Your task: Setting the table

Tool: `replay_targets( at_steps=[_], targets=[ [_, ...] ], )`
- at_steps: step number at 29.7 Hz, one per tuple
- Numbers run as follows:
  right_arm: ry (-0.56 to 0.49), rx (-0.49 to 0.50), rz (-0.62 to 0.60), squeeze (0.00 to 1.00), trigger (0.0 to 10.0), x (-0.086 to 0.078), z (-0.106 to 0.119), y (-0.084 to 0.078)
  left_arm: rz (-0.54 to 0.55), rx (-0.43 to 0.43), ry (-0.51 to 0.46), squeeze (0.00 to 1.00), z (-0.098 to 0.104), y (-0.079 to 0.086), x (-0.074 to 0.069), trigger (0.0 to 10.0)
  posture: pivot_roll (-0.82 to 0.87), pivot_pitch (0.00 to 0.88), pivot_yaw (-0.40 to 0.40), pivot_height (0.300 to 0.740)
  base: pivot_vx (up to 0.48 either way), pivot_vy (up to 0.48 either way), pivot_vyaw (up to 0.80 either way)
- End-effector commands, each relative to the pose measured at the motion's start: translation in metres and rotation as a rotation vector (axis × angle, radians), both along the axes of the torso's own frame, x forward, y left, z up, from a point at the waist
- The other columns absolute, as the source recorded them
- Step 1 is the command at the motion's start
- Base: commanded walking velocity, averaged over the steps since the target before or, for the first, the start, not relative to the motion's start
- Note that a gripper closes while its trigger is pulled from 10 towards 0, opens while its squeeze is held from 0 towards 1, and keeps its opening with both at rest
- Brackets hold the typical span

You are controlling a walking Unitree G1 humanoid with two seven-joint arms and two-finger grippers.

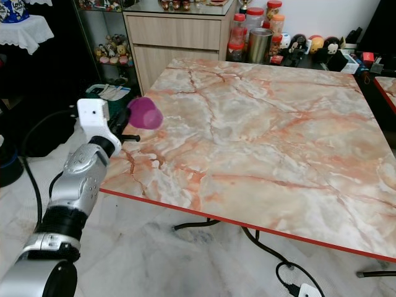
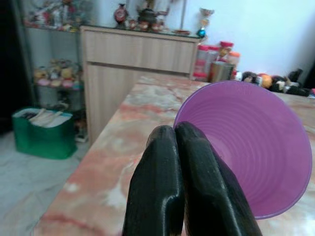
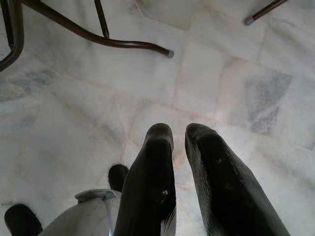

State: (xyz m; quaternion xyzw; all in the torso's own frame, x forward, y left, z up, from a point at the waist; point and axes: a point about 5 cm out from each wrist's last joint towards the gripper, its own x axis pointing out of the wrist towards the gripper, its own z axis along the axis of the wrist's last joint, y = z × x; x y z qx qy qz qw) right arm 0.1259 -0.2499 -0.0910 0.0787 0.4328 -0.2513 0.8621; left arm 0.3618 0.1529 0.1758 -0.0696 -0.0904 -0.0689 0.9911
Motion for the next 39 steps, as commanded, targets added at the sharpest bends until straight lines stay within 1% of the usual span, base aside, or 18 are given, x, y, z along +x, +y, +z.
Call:
replay_targets(
  at_steps=[1, 3, 7, 13, 19, 27, 29, 34, 39],
  targets=[
    [-0.001, 0.004, -0.005, 0.0, 10.0, 0.0008, 0.0004, -0.0011, 0.042, -0.01, -0.068, 0.0, 0.0067, 0.0019, -0.0043, 10.0, 0.1, 0.0, -0.019, 0.736, 0.0, -0.3, 0.0],
    [0.0, 0.003, -0.001, 0.0, 10.0, 0.0014, 0.0006, -0.0015, 0.068, -0.003, -0.068, 0.0, 0.0033, 0.0022, -0.0065, 10.0, 0.1, 0.0, -0.024, 0.736, 0.0, -0.414, 0.0],
    [-0.003, 0.006, 0.0, 0.0, 10.0, 0.0026, 0.0013, -0.0029, 0.078, -0.022, -0.076, 0.0, 0.0015, 0.0004, -0.0078, 10.0, 0.1, 0.0, -0.029, 0.736, 0.0, -0.428, 0.0],
    [-0.004, 0.004, -0.002, 0.0, 10.0, 0.003, 0.0021, -0.0052, 0.089, -0.021, -0.084, 0.0, 0.0009, 0.0014, -0.0076, 10.0, 0.09, 0.0, -0.028, 0.736, 0.0, -0.429, 0.0],
    [0.001, -0.004, 0.001, 0.0, 10.0, 0.0028, 0.0022, -0.0059, 0.078, -0.017, -0.097, 0.0, 0.0045, 0.0005, -0.0058, 10.0, 0.09, 0.0, -0.026, 0.736, 0.0, -0.431, 0.0],
    [0.007, 0.009, -0.009, 0.0, 10.0, 0.0004, 0.0006, -0.0036, 0.062, -0.02, -0.095, 0.0, 0.0033, -0.0029, -0.0054, 10.0, 0.08, 0.0, -0.014, 0.736, 0.0, -0.449, 0.0],
    [0.009, 0.008, -0.009, 0.0, 10.0, -0.0002, 0.0004, -0.0037, 0.056, -0.019, -0.095, 0.0, 0.0034, -0.0045, -0.0054, 10.0, 0.08, 0.0, -0.015, 0.736, 0.0, -0.446, -0.77],
    [0.007, -0.001, -0.002, 0.0, 10.0, -0.0006, 0.0007, -0.0045, 0.049, -0.023, -0.098, 0.0, 0.0038, -0.0062, -0.0055, 10.0, 0.08, 0.0, -0.018, 0.736, 0.0, -0.438, 0.0],
    [0.0, -0.007, 0.009, 0.0, 10.0, 0.0037, 0.0024, -0.0054, 0.046, -0.025, -0.099, 0.0, 0.0042, -0.0077, -0.0056, 10.0, 0.08, 0.0, -0.023, 0.736, 0.0, -0.431, 0.0]
  ],
)
